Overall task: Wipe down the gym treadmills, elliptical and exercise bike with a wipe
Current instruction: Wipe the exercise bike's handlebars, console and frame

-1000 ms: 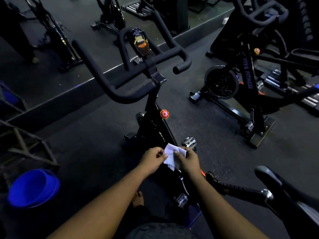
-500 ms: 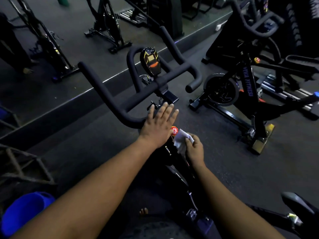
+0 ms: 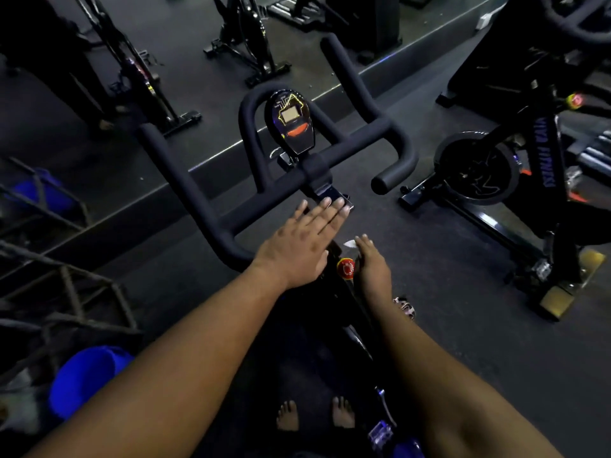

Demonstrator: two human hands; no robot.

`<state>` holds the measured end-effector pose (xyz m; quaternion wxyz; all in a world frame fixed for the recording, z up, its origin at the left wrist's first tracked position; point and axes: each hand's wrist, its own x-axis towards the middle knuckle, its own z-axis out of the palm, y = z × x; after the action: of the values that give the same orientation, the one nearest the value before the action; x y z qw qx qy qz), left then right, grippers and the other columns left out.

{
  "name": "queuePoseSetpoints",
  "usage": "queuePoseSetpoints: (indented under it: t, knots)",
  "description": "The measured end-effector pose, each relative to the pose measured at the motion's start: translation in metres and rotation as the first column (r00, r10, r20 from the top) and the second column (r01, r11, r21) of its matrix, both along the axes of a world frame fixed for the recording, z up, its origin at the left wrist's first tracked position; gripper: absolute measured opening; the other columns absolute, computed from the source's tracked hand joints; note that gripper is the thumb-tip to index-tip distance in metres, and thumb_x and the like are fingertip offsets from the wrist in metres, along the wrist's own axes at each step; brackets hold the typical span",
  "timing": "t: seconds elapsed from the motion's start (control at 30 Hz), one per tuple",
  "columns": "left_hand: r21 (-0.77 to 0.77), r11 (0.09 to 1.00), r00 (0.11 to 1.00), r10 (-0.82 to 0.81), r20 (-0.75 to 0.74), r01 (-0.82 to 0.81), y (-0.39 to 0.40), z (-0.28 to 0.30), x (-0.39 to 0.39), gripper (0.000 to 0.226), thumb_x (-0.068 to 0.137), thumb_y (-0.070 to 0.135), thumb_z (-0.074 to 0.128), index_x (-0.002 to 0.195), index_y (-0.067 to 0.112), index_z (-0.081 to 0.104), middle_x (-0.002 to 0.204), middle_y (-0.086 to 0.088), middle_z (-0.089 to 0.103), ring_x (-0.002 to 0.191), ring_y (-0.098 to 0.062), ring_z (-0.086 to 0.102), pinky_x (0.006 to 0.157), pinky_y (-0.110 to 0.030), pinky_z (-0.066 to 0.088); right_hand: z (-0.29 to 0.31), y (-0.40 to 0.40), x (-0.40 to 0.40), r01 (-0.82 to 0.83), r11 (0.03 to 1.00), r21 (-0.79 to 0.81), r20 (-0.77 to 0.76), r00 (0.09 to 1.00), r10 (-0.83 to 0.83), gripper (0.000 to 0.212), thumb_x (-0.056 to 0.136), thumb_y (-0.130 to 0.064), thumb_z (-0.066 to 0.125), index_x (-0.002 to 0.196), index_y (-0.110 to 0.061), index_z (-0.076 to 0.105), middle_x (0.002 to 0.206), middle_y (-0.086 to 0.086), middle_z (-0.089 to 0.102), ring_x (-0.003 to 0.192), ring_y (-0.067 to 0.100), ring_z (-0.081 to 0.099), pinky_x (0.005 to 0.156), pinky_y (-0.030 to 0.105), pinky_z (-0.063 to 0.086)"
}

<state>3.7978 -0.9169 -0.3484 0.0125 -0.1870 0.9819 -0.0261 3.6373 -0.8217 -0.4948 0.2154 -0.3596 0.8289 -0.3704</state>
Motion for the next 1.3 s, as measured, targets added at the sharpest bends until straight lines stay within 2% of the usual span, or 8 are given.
queuePoseSetpoints:
  t: [0.1,0.2,0.43,0.57,0.67,0.87,1.13,1.3]
  knots:
    - [0.198,0.980,0.999,0.023,-0.044,-0.014,-0.009,0.002,-0.002,0.094,0.094,0.029,0.056,0.160,0.016,-0.010,0.169,0.000,-0.012,0.157,-0.018,-0.008,0.128,-0.041,-0.005,-0.038,-0.004,0.009,-0.359,0.919,0.161,-0.073,0.925,0.374,0.049,0.106,-0.026,0.041,0.153,-0.013,0.042,0.163,0.003,0.031,0.153,0.025,0.024,0.122,0.039,0.024]
    - [0.211,0.976,0.997,0.063,-0.043,-0.052,-0.011,0.001,-0.002,0.098,0.093,0.031,0.055,0.159,0.019,-0.016,0.170,0.000,-0.015,0.157,-0.015,-0.013,0.127,-0.043,-0.007,-0.083,0.012,0.018,-0.477,0.808,0.347,-0.193,0.806,0.559,0.067,0.094,-0.041,0.056,0.147,-0.001,0.047,0.156,0.020,0.041,0.145,0.041,0.037,0.108,0.058,0.041]
    - [-0.064,0.994,0.991,0.081,-0.111,-0.088,-0.005,-0.009,-0.004,0.083,0.094,0.045,0.038,0.162,0.019,-0.002,0.171,-0.008,-0.001,0.158,-0.024,0.001,0.125,-0.059,0.004,-0.081,-0.005,-0.005,-0.440,0.793,0.422,-0.270,0.774,0.573,0.064,0.097,-0.031,0.025,0.158,-0.013,0.029,0.161,0.015,0.032,0.148,0.038,0.031,0.114,0.055,0.034]
    - [-0.076,0.993,0.991,0.085,-0.104,-0.093,-0.005,-0.009,-0.004,0.080,0.096,0.045,0.038,0.163,0.019,0.002,0.171,-0.009,0.000,0.158,-0.024,0.001,0.124,-0.063,0.004,-0.073,-0.013,-0.010,-0.407,0.843,0.352,-0.159,0.862,0.482,0.050,0.105,-0.033,0.043,0.153,-0.021,0.031,0.146,0.009,0.039,0.127,0.034,0.045,0.095,0.049,0.049]
    - [-0.055,0.993,0.990,0.098,-0.100,-0.104,-0.006,-0.011,-0.005,0.080,0.097,0.045,0.038,0.163,0.021,-0.002,0.172,-0.008,-0.001,0.158,-0.023,-0.001,0.125,-0.061,-0.002,-0.079,0.005,-0.003,-0.375,0.866,0.330,-0.115,0.895,0.431,0.062,0.103,-0.021,0.047,0.158,-0.030,0.019,0.161,0.005,0.024,0.139,0.032,0.037,0.100,0.049,0.048]
    - [-0.032,0.993,0.989,0.111,-0.096,-0.115,-0.008,-0.011,-0.004,0.079,0.097,0.047,0.035,0.163,0.021,0.001,0.171,-0.008,0.004,0.158,-0.023,0.003,0.125,-0.060,0.001,-0.085,0.005,-0.011,-0.622,0.693,0.365,-0.300,0.626,0.720,0.062,0.094,-0.022,0.034,0.155,-0.013,0.038,0.164,0.012,0.029,0.151,0.044,0.019,0.114,0.060,0.034]
    - [-0.055,0.990,0.987,0.120,-0.106,-0.126,-0.004,-0.008,-0.005,0.080,0.095,0.046,0.038,0.164,0.020,0.006,0.171,-0.009,0.000,0.158,-0.023,0.003,0.125,-0.061,0.003,-0.085,0.004,-0.009,-0.362,0.906,0.219,-0.041,0.924,0.379,0.065,0.103,-0.017,0.047,0.160,-0.023,0.017,0.160,0.003,0.028,0.136,0.028,0.046,0.103,0.047,0.047]
    - [-0.065,0.989,0.987,0.123,-0.102,-0.130,-0.004,-0.007,-0.005,0.080,0.096,0.046,0.040,0.164,0.019,0.007,0.171,-0.010,0.000,0.158,-0.023,0.004,0.125,-0.060,0.003,-0.083,0.025,-0.004,-0.341,0.913,0.225,-0.072,0.928,0.364,0.073,0.102,-0.004,0.043,0.163,-0.026,0.010,0.170,0.001,0.013,0.152,0.024,0.025,0.118,0.044,0.033]
